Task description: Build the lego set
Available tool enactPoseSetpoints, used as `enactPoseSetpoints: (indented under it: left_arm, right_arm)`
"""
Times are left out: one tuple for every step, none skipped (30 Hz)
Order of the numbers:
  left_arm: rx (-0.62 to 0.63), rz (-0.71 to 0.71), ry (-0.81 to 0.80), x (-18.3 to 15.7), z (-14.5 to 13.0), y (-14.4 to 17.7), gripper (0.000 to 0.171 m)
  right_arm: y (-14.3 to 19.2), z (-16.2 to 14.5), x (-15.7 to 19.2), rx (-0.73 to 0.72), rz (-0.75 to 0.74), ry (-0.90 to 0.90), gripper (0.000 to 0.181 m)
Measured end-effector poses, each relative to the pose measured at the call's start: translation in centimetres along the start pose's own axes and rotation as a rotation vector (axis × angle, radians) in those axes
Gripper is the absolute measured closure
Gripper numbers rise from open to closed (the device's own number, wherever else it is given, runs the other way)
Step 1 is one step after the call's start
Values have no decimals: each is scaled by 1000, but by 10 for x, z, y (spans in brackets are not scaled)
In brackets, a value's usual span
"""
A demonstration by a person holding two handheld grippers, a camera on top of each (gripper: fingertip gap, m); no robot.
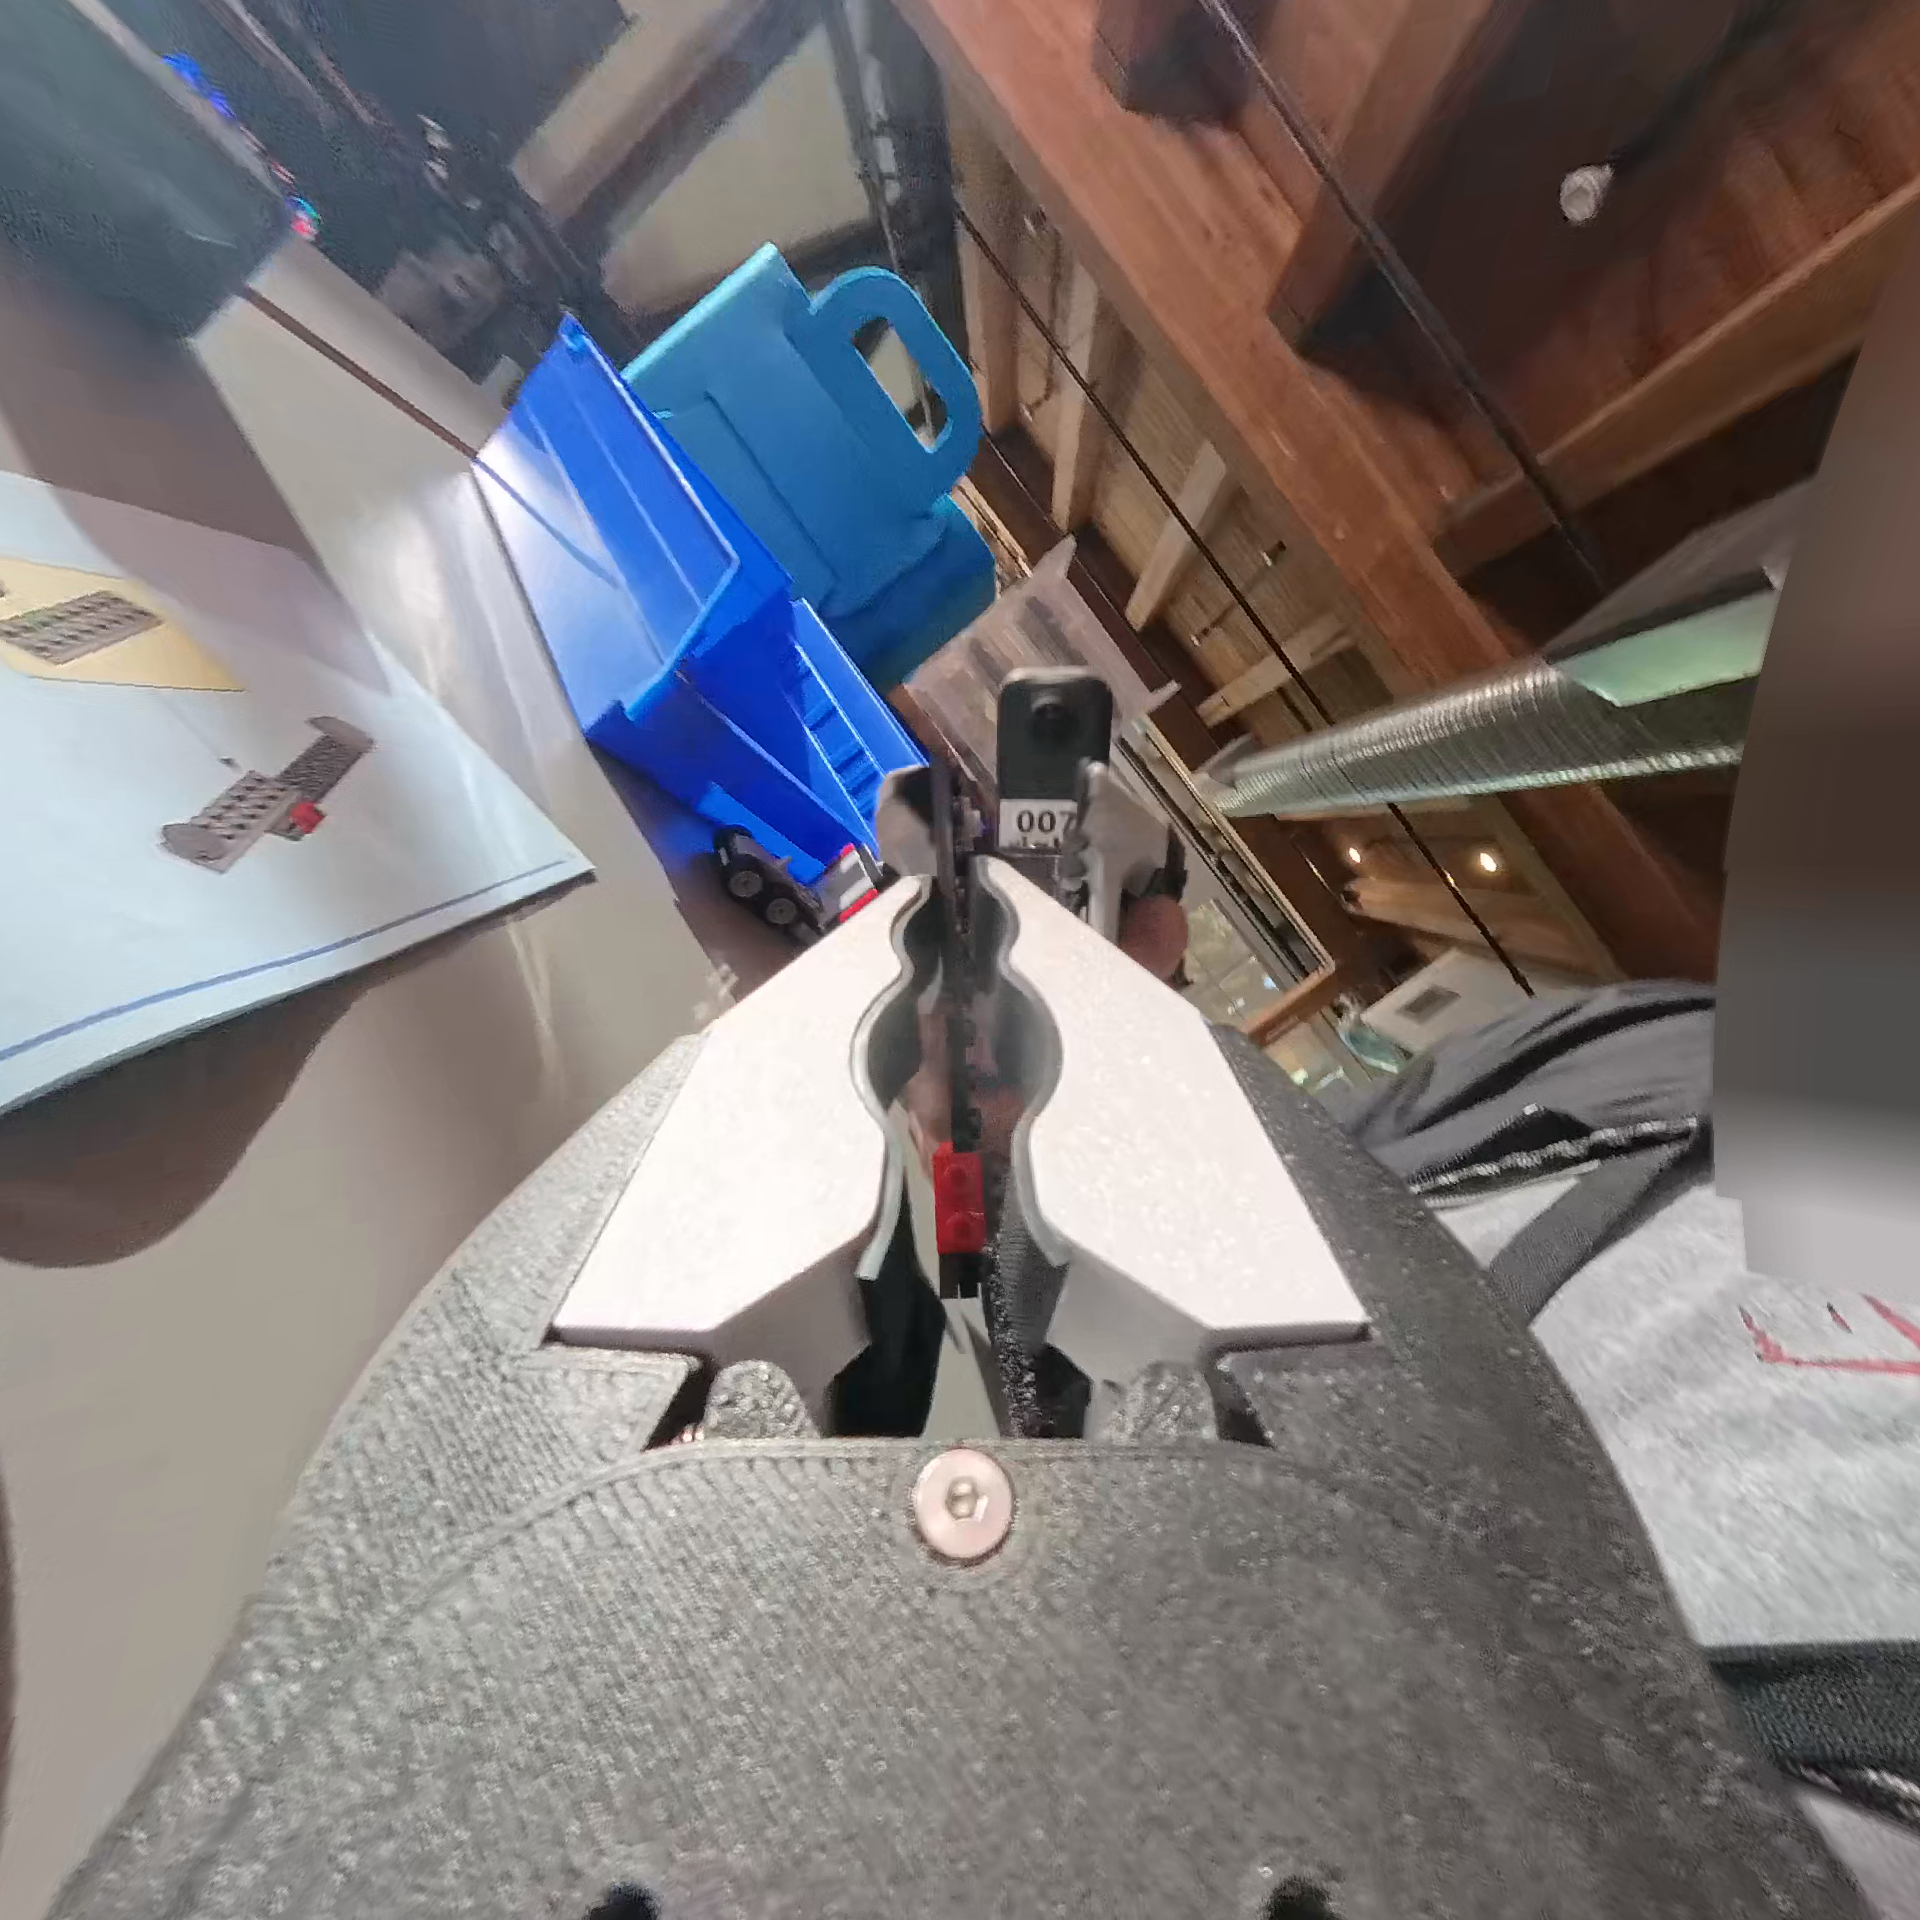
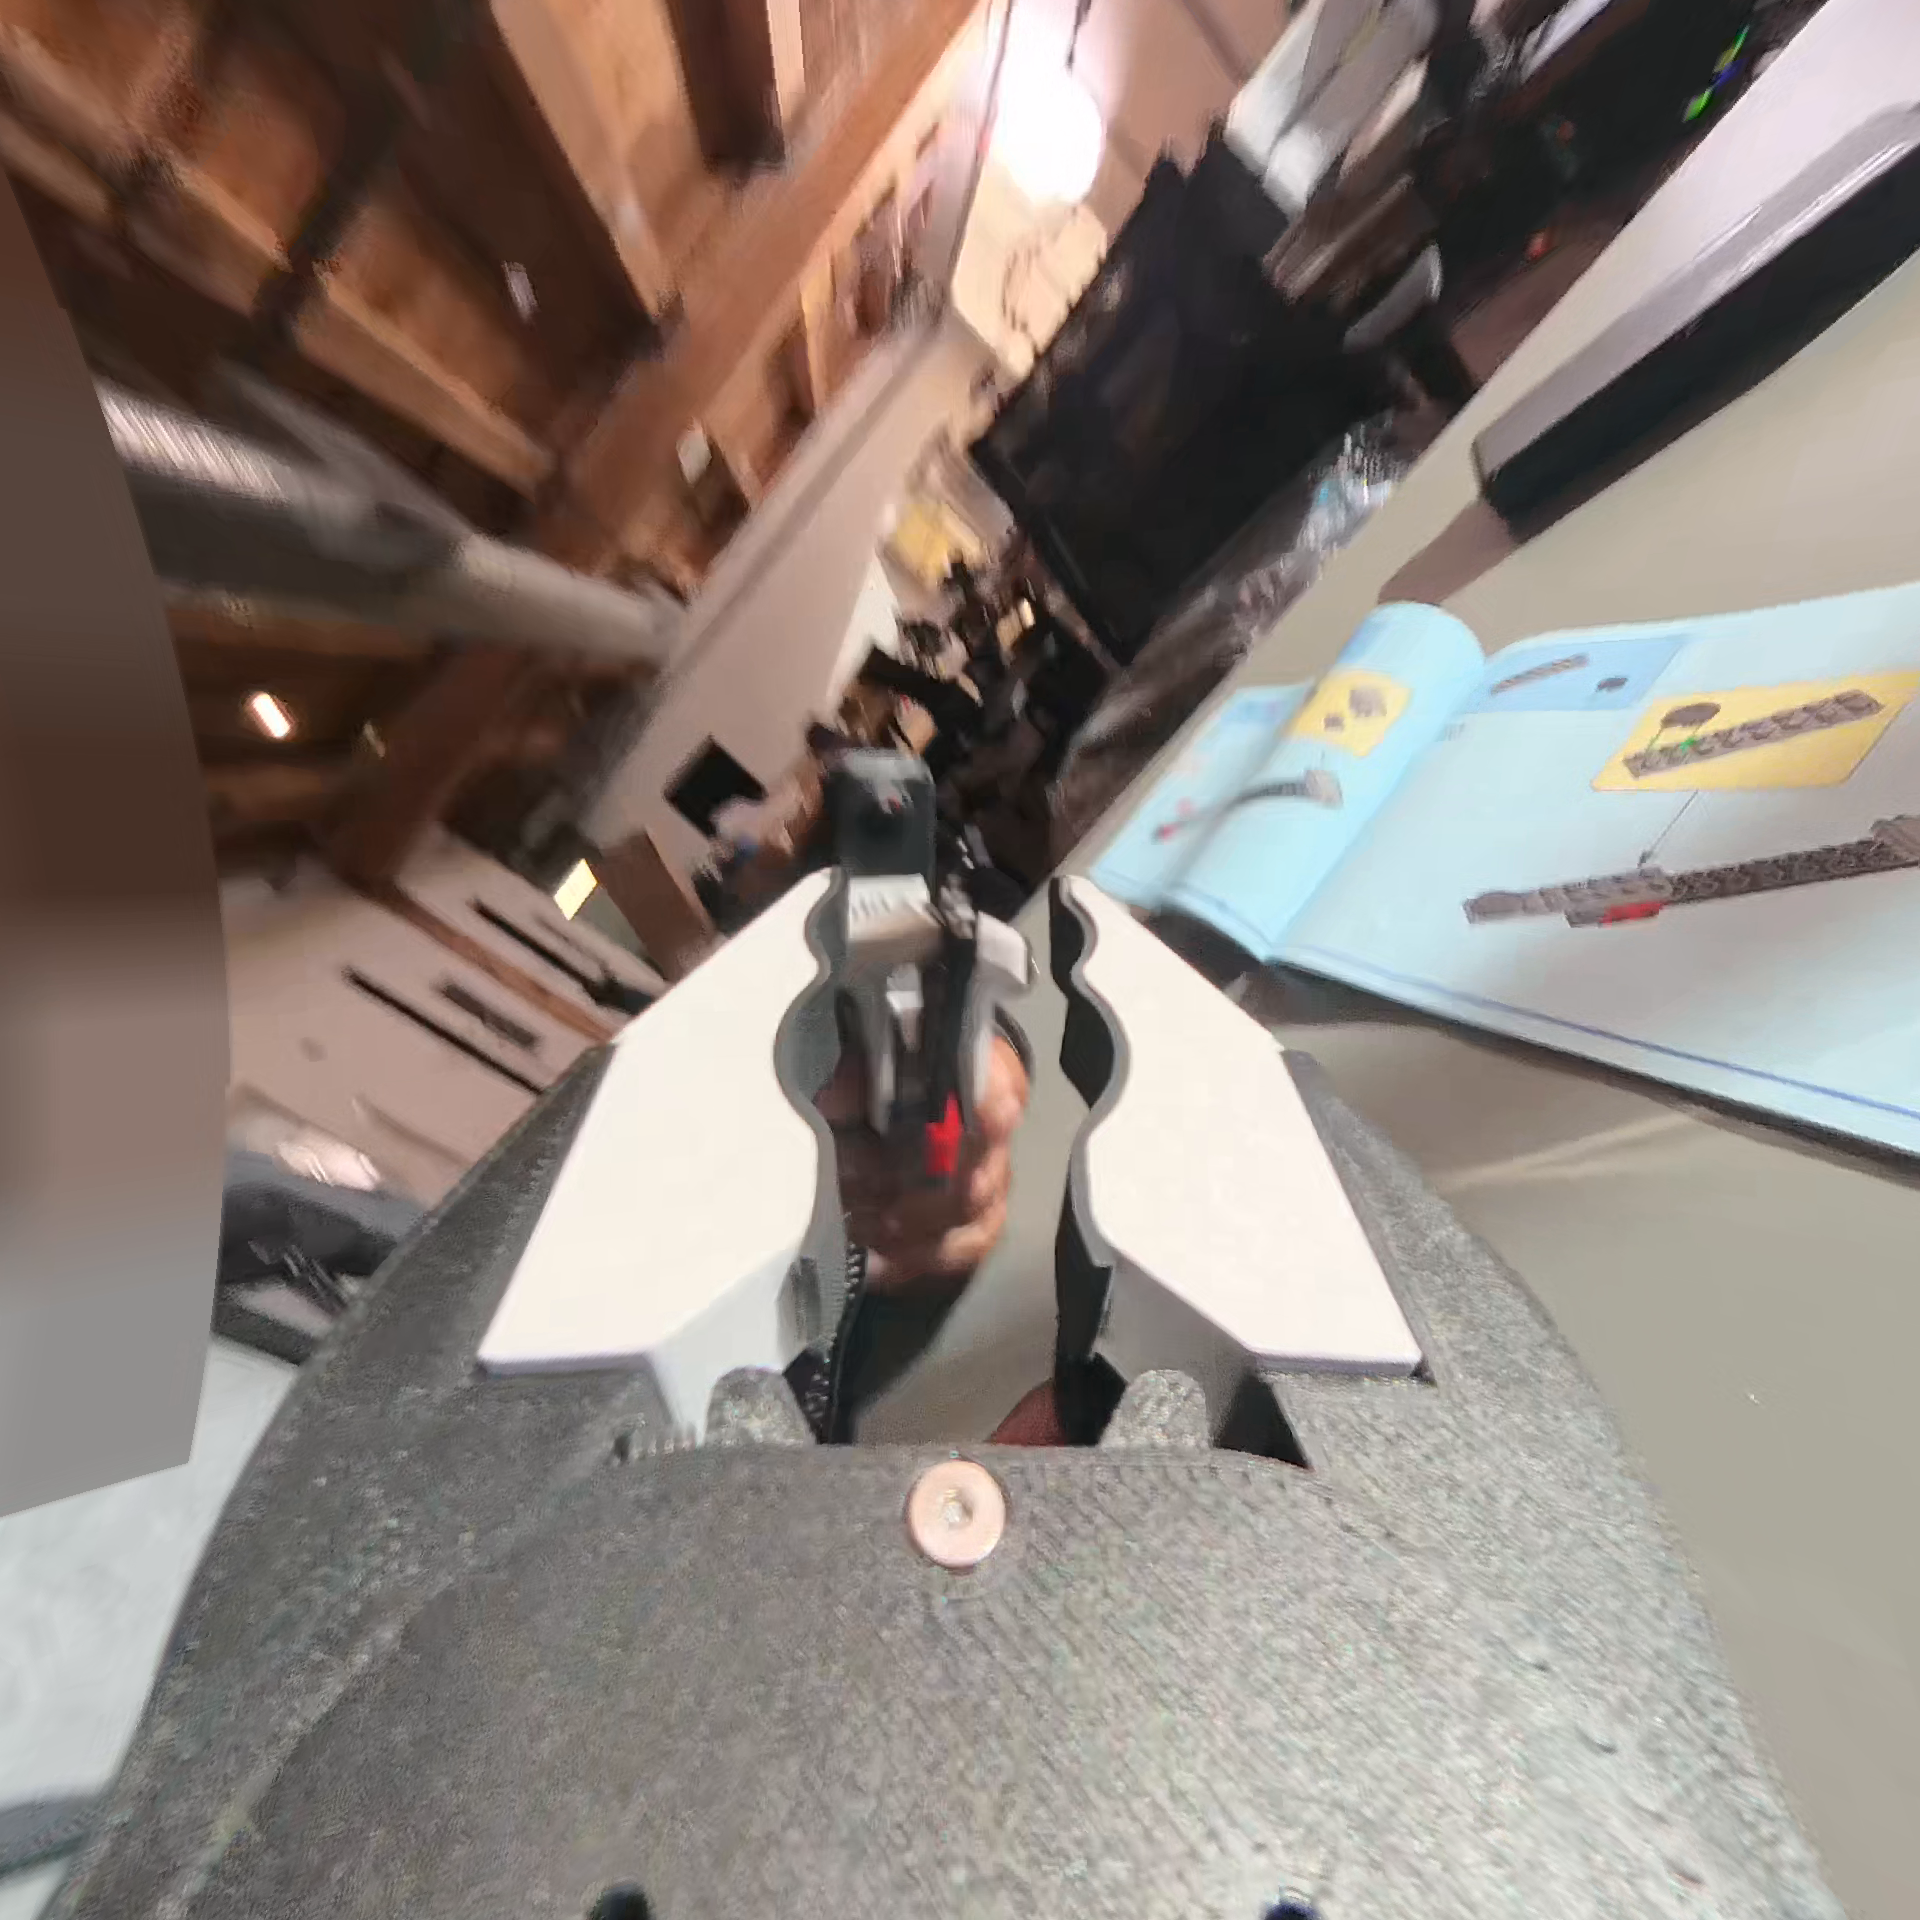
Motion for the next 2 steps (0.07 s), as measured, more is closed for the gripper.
enactPoseSetpoints:
  left_arm:
    - [-23, 11, 17, 2, 2, 2, 167]
    - [-44, 19, 30, 4, 3, 4, 167]
  right_arm:
    - [7, 9, 2, -106, 56, -46, 139]
    - [16, 20, 8, -249, 147, -86, 137]
Point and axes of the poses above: each gripper's, where its closed fingertips meet, y back along the fingers, z out of its top, x = y × z across the jaws, the point moved 8 cm from there along y, back along the fingers, and after that the axes turned 14 degrees about x, right-handed, at the moved point
